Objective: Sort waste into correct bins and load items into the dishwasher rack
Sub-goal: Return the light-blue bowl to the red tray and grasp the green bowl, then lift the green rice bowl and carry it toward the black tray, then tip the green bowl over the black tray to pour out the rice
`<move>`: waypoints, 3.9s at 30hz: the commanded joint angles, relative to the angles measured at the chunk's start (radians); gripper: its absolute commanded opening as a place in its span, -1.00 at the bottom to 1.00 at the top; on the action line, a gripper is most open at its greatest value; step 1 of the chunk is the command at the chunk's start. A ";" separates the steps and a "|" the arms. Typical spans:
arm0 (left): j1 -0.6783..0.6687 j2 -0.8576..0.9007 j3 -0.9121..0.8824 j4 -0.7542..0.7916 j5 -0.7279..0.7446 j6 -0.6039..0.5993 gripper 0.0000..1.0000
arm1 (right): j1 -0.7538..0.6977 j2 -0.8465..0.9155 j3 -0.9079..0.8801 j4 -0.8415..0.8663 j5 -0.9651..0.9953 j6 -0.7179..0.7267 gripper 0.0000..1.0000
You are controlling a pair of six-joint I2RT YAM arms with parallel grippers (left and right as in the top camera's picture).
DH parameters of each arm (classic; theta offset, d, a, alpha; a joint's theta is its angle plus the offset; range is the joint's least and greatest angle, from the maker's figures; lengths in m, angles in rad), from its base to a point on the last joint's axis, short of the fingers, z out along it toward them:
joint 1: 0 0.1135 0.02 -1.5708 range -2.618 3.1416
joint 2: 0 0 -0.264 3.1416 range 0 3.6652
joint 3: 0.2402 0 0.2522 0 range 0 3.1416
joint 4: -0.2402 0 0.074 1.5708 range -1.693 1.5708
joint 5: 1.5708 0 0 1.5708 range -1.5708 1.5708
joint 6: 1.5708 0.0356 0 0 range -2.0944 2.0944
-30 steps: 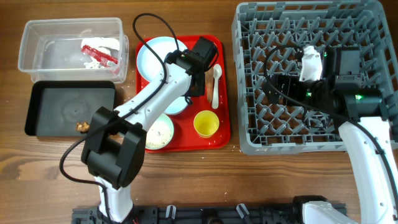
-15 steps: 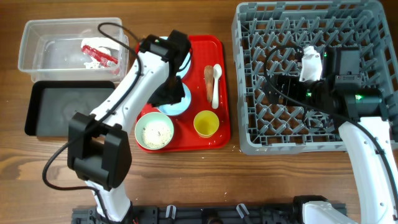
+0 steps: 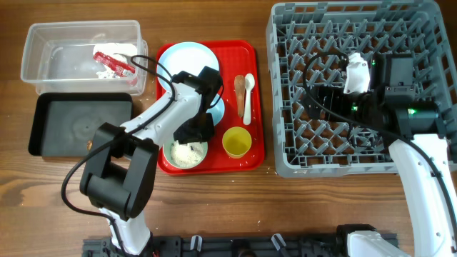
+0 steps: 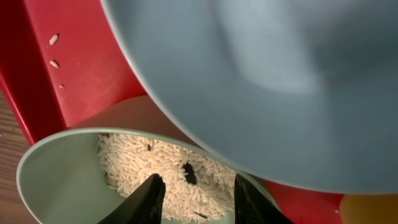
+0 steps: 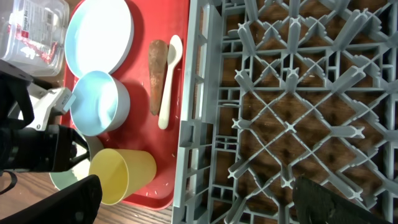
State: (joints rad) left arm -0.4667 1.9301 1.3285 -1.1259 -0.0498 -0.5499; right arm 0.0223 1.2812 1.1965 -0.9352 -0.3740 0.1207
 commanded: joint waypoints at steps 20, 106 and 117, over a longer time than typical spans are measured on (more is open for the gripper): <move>-0.005 -0.150 -0.061 0.126 0.166 0.048 -0.17 | -0.003 0.005 0.019 0.011 -0.016 0.013 1.00; 1.218 -0.013 0.097 0.147 1.560 0.441 -0.92 | -0.003 0.005 0.019 0.056 -0.017 0.013 0.99; 1.229 -0.013 0.097 0.146 1.627 0.406 -0.92 | -0.003 0.005 0.019 0.055 -0.017 0.014 0.99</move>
State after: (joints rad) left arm 0.7547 1.9144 1.4094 -0.9794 1.5223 -0.1368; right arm 0.0223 1.2812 1.1965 -0.8818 -0.3740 0.1276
